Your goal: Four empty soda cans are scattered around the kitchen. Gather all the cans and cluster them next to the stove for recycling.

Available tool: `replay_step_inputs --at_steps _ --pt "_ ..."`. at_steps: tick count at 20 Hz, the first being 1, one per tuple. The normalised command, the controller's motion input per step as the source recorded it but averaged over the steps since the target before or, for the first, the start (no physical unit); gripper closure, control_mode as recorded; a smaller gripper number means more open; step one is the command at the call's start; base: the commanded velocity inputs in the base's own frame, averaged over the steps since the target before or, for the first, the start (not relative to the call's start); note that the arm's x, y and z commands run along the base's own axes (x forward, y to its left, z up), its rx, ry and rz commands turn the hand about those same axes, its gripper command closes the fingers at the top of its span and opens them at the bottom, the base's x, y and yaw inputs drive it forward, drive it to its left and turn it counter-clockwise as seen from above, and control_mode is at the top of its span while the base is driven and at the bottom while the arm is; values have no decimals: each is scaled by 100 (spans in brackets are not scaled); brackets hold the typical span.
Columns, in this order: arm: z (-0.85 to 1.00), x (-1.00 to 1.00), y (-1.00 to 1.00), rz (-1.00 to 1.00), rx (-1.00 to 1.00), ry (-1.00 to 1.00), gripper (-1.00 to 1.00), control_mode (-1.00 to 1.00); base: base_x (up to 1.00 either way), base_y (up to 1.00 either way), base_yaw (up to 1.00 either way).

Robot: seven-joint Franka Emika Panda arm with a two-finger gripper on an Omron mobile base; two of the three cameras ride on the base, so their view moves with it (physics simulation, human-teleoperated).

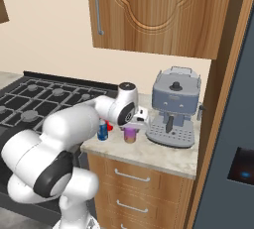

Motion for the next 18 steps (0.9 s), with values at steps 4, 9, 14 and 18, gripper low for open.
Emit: replay_step_inputs --at_steps 4,9,14,18 --pt "0 2 24 6 0 0 100 -100 0 0 0" --pt "-7 12 18 6 0 0 100 -100 0 0 0" --pt "-14 14 7 5 0 0 100 -100 0 0 0" --pt "-15 11 0 4 0 0 100 -100 0 0 0"
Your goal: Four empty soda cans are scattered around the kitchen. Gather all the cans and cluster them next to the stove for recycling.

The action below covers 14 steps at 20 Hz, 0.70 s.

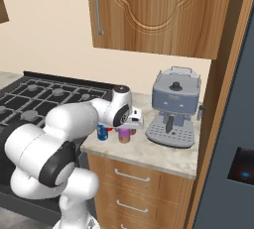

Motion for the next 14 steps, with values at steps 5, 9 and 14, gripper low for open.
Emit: replay_step_inputs --at_steps 5,9,14 --pt "-15 4 2 3 0 0 100 -100 0 0 0" --pt "-12 5 2 3 0 0 100 -100 0 0 0" --pt "-9 13 6 2 0 0 100 -100 0 0 0"
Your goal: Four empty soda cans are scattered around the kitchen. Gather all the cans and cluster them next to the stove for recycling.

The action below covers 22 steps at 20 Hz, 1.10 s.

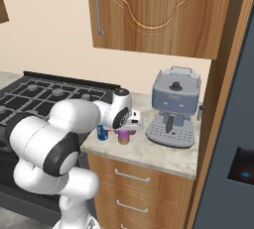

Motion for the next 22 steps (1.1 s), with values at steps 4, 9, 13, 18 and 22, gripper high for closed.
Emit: replay_step_inputs --at_steps 4,9,13,18,22 --pt "-7 23 3 2 0 0 100 -100 0 0 0" --pt "-12 14 2 2 0 0 100 -100 0 0 0" --pt "-10 8 0 2 0 0 100 -100 0 0 0" --pt "-13 5 1 2 0 0 100 -100 0 0 0" --pt "-17 1 1 1 0 0 100 -100 0 0 0"
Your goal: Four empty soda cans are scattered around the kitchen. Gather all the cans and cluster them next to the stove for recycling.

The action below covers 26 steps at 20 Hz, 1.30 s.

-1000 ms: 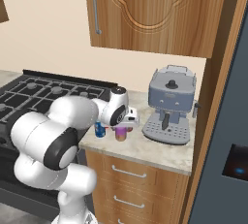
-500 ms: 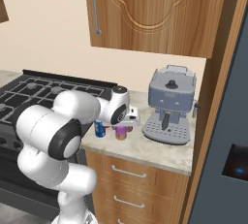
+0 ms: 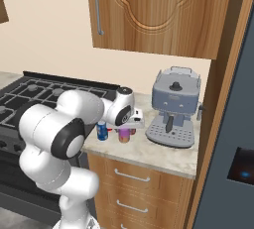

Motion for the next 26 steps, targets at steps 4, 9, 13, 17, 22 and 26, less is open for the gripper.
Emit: replay_step_inputs --at_steps 4,9,13,17,22,26 --pt "-20 0 3 1 0 0 100 -100 0 0 0" --pt "-16 -1 3 1 0 0 100 -100 0 0 0" --pt "-14 -12 9 1 -2 -1 -100 -100 0 0 0" --pt "0 -15 1 1 0 -4 -100 -100 0 0 0" --pt "5 -11 0 0 0 -4 -100 -100 0 0 0" --pt "7 0 0 0 0 -2 -100 -100 0 0 0"
